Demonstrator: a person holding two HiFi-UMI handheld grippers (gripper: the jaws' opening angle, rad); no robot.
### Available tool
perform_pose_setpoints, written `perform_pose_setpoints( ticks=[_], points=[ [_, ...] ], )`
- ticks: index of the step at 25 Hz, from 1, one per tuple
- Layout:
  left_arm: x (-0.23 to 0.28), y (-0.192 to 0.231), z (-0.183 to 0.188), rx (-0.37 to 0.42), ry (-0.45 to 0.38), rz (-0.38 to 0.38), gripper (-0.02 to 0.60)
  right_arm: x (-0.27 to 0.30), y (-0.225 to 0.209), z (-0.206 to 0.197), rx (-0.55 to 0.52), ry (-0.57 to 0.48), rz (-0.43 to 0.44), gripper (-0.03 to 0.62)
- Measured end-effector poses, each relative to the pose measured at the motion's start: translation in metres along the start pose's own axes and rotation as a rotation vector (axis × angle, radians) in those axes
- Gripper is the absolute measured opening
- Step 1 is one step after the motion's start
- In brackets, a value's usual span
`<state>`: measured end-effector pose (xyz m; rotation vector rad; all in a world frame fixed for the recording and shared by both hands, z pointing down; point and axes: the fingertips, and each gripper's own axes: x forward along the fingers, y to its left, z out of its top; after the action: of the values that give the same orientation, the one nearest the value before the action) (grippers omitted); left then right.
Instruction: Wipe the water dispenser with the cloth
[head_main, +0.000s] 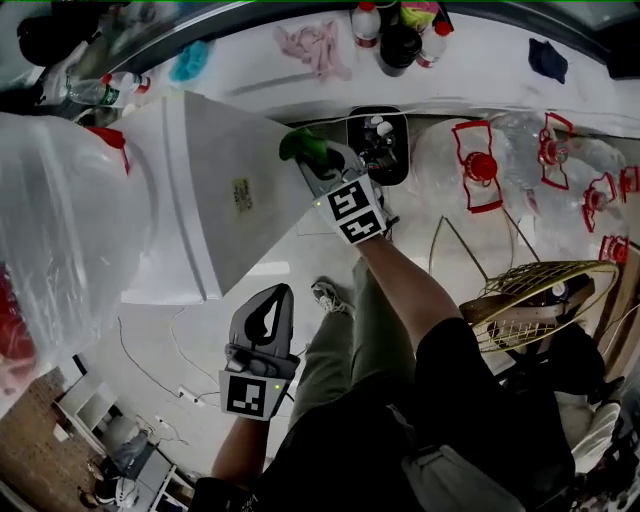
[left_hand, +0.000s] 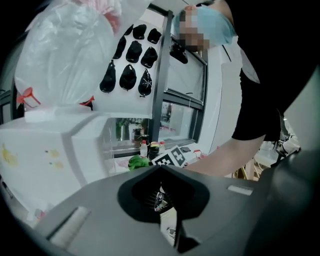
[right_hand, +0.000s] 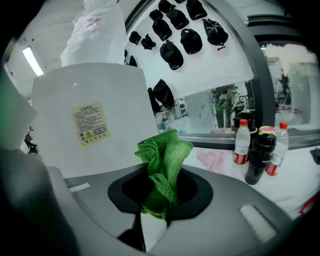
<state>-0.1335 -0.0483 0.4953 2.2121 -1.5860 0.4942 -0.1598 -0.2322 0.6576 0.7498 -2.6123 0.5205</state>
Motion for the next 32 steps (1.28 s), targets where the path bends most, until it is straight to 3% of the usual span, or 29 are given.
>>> perform_pose_setpoints(
  ticks=[8,14,22,32],
  points=[
    [-0.038,-0.006,0.010,0.060,-0.055,-0.010,0.002,-0.099,0.046,0.018,0.033,-0.076,-0.056,0.091],
    [-0.095,-0.005,0.016,0.082,-0.100,0.035,0.002,-0.175,0.099,0.030,0.030,-0.112,-0.088,0.092],
    [-0.164,0.016,0.027,0.051,-0.239,0.117,0.002,-0.248,0.157,0.066,-0.062,-0.127,-0.113,0.091],
    [-0.223,0.042,0.034,0.057,-0.381,0.214,0.002,-0.291,0.216,0.111,-0.169,-0.157,-0.084,0.091]
  ],
)
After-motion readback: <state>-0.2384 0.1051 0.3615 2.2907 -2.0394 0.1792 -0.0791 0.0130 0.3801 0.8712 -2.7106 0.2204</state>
